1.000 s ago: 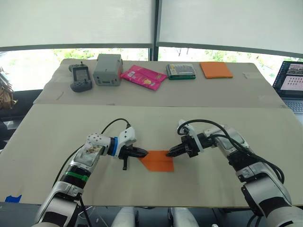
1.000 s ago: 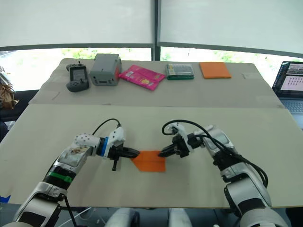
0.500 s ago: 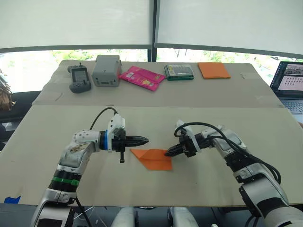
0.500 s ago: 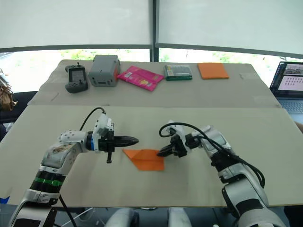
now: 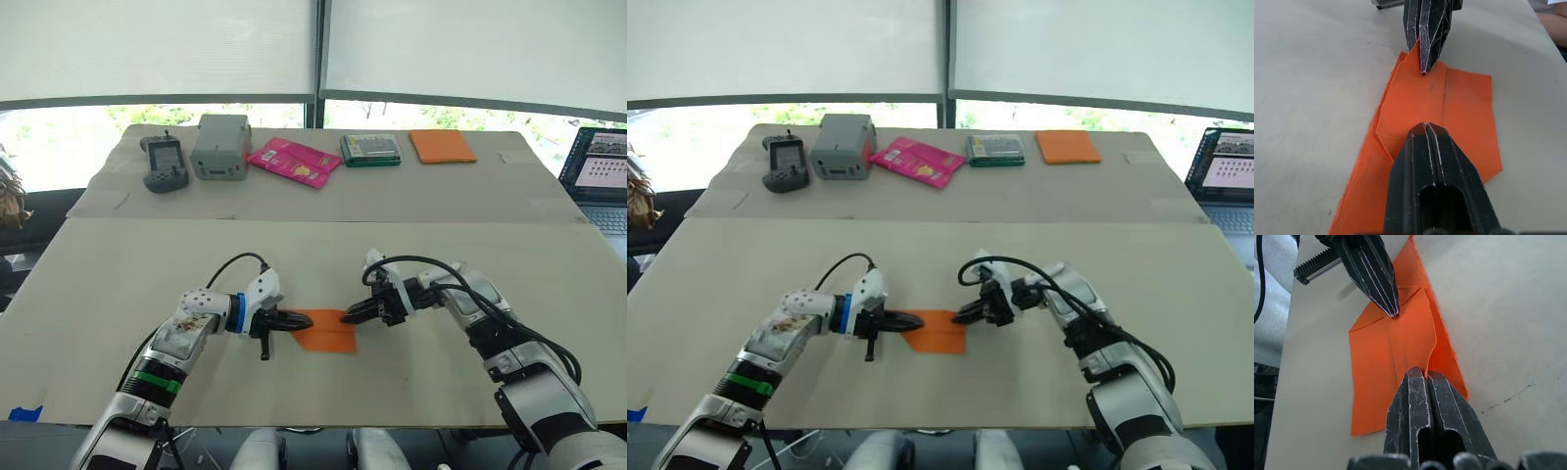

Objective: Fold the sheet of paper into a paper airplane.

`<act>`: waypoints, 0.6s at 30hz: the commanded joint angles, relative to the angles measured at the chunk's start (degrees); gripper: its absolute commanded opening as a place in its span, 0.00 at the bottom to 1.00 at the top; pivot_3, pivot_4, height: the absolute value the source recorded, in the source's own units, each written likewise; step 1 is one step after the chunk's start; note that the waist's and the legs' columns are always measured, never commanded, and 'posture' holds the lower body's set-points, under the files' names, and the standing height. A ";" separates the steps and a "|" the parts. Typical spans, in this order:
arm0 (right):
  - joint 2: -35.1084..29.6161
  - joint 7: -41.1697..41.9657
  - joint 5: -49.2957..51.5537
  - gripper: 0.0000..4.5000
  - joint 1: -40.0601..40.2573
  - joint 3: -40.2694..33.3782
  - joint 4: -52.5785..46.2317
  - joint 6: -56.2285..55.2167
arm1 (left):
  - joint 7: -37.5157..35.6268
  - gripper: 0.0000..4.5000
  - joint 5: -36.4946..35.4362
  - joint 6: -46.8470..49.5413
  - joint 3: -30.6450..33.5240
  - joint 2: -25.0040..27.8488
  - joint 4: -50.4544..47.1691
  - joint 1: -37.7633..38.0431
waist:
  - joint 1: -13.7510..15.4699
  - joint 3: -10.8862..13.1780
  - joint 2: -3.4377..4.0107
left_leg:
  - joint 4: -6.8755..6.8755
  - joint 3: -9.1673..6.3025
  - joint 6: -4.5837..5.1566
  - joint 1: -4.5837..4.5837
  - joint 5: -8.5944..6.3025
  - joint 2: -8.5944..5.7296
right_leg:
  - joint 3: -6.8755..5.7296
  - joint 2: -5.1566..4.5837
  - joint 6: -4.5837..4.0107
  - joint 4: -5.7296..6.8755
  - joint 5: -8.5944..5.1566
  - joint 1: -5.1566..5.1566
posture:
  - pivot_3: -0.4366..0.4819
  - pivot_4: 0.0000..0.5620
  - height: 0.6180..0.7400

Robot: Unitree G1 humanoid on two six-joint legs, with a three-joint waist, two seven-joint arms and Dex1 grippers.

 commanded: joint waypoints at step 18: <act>-2.23 -22.56 0.00 0.73 18.13 -12.09 -37.27 -9.50 | -0.26 0.00 -0.93 2.45 0.95 -0.63 1.88 -1.22 | -0.08 0.00 0.01 | -0.05 -0.04 0.01 -0.25 -0.01 0.03 | -0.01 0.03 0.01 -0.03 0.00 -0.23 | 0.48 0.27 1.00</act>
